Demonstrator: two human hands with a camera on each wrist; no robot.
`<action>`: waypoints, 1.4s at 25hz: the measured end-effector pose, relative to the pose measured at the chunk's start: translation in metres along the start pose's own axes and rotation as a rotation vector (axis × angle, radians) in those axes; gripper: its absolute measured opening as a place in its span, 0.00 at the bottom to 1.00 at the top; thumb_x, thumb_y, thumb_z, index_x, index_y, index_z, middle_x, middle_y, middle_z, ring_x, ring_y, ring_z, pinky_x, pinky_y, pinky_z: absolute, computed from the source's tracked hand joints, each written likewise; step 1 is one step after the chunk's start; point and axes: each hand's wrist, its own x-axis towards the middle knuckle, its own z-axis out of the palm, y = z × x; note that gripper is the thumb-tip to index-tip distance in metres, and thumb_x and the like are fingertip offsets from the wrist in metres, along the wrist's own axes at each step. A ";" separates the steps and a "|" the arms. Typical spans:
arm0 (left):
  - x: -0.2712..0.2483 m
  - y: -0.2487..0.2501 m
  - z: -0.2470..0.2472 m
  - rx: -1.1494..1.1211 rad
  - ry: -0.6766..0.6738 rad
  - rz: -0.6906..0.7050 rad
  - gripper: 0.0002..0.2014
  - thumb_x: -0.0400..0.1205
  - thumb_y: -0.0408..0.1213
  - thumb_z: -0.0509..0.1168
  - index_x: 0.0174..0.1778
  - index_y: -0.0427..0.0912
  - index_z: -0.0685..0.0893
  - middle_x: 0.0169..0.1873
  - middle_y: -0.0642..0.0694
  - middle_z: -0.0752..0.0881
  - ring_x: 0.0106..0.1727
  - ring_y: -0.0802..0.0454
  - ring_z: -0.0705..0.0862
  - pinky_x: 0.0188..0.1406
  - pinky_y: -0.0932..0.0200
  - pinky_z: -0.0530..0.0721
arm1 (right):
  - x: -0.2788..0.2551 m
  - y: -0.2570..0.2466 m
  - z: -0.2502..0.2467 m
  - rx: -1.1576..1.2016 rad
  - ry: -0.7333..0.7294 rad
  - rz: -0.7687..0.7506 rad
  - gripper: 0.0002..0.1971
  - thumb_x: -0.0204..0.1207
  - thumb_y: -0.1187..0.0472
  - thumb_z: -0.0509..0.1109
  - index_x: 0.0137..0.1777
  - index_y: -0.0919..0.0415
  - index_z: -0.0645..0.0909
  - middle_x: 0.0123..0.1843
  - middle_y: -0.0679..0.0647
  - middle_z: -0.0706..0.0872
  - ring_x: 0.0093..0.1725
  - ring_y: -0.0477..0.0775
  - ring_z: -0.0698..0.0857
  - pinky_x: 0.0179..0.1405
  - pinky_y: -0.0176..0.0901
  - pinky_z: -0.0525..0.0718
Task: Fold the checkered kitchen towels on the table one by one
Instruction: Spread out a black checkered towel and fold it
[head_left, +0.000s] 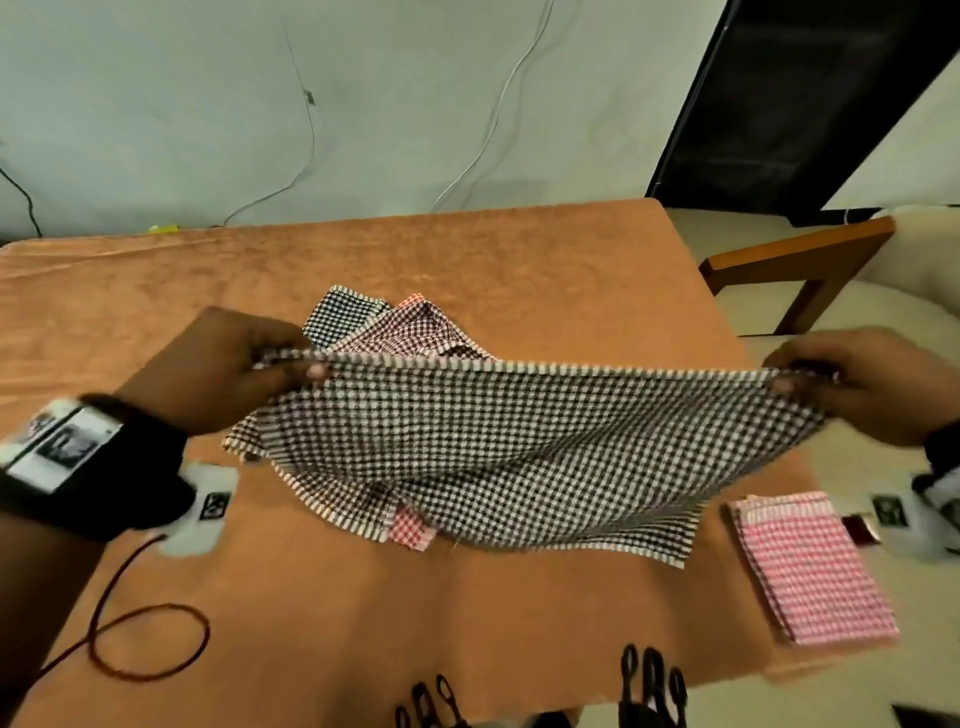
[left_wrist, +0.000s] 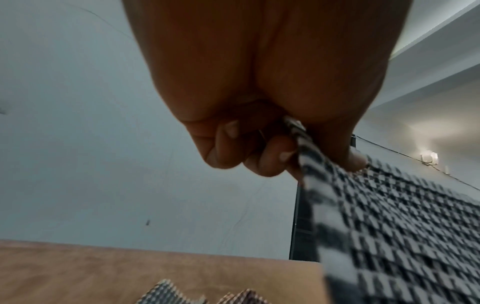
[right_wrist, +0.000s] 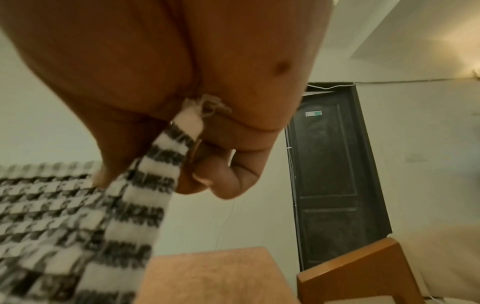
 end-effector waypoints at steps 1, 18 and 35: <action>0.020 0.008 0.002 0.004 0.000 -0.004 0.17 0.74 0.60 0.66 0.40 0.50 0.90 0.28 0.50 0.88 0.31 0.54 0.85 0.31 0.57 0.79 | 0.011 0.011 -0.011 -0.031 0.017 0.042 0.06 0.76 0.61 0.74 0.51 0.50 0.86 0.44 0.50 0.87 0.41 0.52 0.82 0.42 0.47 0.77; 0.165 0.079 0.053 -0.011 0.481 0.098 0.13 0.76 0.47 0.75 0.47 0.41 0.93 0.33 0.67 0.85 0.34 0.71 0.81 0.39 0.77 0.73 | 0.110 0.169 -0.093 -0.103 0.509 0.123 0.08 0.77 0.63 0.68 0.52 0.57 0.87 0.42 0.54 0.85 0.41 0.61 0.82 0.43 0.55 0.77; 0.046 0.037 0.261 0.186 -0.254 -0.160 0.39 0.69 0.74 0.59 0.72 0.55 0.74 0.63 0.49 0.76 0.63 0.49 0.77 0.61 0.49 0.80 | -0.006 0.199 0.155 -0.030 0.089 0.240 0.14 0.55 0.78 0.84 0.39 0.62 0.92 0.48 0.68 0.90 0.44 0.70 0.89 0.49 0.58 0.86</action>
